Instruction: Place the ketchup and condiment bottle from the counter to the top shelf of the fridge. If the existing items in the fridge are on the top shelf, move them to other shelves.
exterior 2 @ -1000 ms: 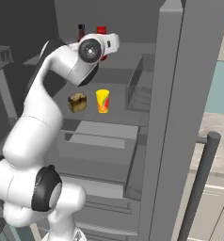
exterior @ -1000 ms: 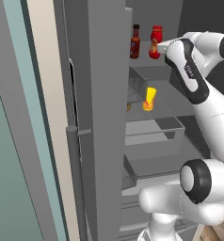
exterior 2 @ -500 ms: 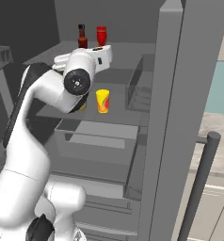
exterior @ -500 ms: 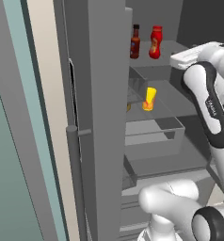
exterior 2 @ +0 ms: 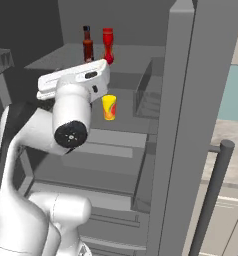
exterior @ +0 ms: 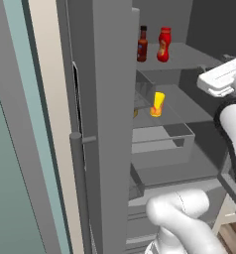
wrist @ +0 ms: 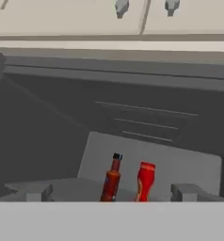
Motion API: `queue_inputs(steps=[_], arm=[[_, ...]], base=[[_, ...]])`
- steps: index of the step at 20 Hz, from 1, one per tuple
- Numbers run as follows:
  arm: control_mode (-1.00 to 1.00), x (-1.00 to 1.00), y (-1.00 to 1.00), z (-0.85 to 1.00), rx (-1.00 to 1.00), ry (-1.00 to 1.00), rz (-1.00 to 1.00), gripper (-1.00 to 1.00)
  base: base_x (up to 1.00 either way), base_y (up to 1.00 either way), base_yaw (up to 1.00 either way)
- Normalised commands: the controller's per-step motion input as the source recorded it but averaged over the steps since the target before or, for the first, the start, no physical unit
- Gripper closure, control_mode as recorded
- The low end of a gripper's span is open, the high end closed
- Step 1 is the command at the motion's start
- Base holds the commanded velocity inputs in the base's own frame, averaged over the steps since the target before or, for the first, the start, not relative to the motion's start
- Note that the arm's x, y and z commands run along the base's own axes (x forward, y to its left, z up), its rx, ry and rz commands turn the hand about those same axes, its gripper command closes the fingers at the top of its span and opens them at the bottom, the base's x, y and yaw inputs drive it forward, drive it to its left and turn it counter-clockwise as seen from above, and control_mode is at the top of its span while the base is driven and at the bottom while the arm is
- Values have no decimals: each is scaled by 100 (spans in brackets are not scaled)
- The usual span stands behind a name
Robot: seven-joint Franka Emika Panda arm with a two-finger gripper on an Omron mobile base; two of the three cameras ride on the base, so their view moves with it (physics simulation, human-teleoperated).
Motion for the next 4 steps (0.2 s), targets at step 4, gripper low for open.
queue_inputs(steps=[4], arm=[[-100, -100, 0, 12, 0, -30, 15, -100]], base=[[0, 0, 0]])
